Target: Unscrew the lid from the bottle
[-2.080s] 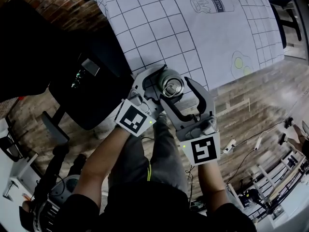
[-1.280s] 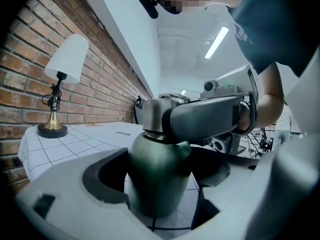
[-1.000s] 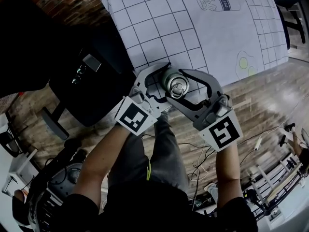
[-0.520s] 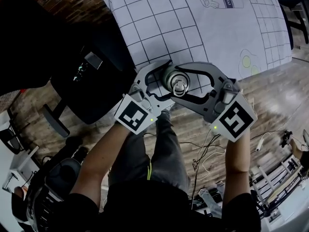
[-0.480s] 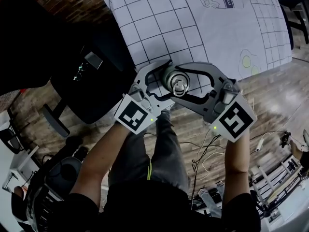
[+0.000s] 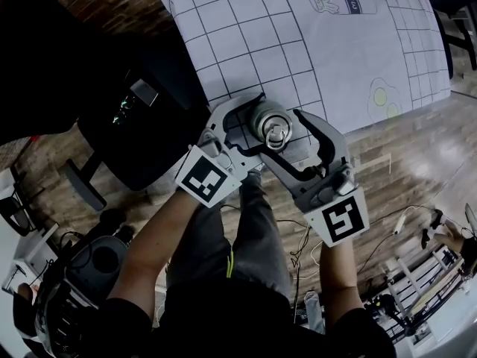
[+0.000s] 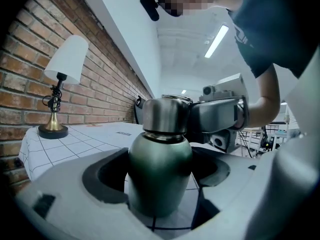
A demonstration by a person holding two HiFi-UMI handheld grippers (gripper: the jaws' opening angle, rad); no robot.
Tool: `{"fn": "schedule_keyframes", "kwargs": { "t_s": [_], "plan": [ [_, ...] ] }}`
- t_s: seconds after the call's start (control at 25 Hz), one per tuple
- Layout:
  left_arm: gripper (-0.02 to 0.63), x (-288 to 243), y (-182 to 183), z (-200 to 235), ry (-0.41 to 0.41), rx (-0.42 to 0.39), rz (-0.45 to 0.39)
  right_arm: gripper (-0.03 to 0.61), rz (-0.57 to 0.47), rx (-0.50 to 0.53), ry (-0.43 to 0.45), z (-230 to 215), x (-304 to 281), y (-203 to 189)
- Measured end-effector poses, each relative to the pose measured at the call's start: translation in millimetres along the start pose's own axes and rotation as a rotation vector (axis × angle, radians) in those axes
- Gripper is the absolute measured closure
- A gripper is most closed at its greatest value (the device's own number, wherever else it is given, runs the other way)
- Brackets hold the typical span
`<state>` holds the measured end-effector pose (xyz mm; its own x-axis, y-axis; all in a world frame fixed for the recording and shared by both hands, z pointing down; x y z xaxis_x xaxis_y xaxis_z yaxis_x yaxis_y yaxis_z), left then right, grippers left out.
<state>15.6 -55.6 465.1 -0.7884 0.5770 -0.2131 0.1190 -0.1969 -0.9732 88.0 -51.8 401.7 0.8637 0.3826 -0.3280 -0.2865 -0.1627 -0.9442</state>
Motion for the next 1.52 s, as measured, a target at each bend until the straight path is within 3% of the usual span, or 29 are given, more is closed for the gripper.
{"fn": "schedule_keyframes", "kwargs": {
  "t_s": [0.08, 0.16, 0.36, 0.52, 0.68, 0.96, 1.28, 1.4, 1.52],
  "plan": [
    [0.233, 0, 0, 0, 0.002, 0.001, 0.002, 0.288, -0.051, -0.068, -0.157, 5, 0, -2],
    [0.233, 0, -1, 0, 0.004, 0.006, 0.004, 0.288, -0.069, -0.1, -0.246, 11, -4, -3],
    [0.233, -1, -1, -1, 0.007, 0.005, 0.005, 0.288, -0.069, -0.086, -0.338, 17, -17, 0],
    [0.233, -1, 0, -1, 0.007, 0.008, 0.0, 0.313, -0.056, -0.078, -0.339, 14, -17, -1],
    [0.233, 0, -1, 0, 0.004, 0.011, -0.002, 0.314, -0.024, -0.05, -0.231, 11, -17, -2],
    [0.233, -1, -1, -1, 0.001, 0.015, -0.004, 0.314, 0.053, 0.073, 0.113, -1, -17, -2],
    [0.233, 0, -1, 0, 0.0, 0.018, -0.001, 0.314, 0.099, 0.194, 0.412, -9, -23, 6],
    [0.233, 0, -1, 0, 0.0, 0.015, 0.0, 0.314, 0.122, 0.21, 0.471, -11, -25, 9],
    [0.233, 0, -1, 0, -0.002, 0.011, -0.002, 0.314, 0.116, 0.209, 0.465, -11, -25, 9]
  ]
}}
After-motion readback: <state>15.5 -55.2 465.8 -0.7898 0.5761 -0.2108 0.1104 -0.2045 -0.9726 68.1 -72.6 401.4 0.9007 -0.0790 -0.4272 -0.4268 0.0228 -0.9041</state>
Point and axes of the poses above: the fingertips, and each gripper's own axes: x backward along the fingers, z to its left, y out of its top, the point moved 6 cm from there along x, backward along the fingers, and after that the axes turned 4 degrees about z, right-handed, at the moved point
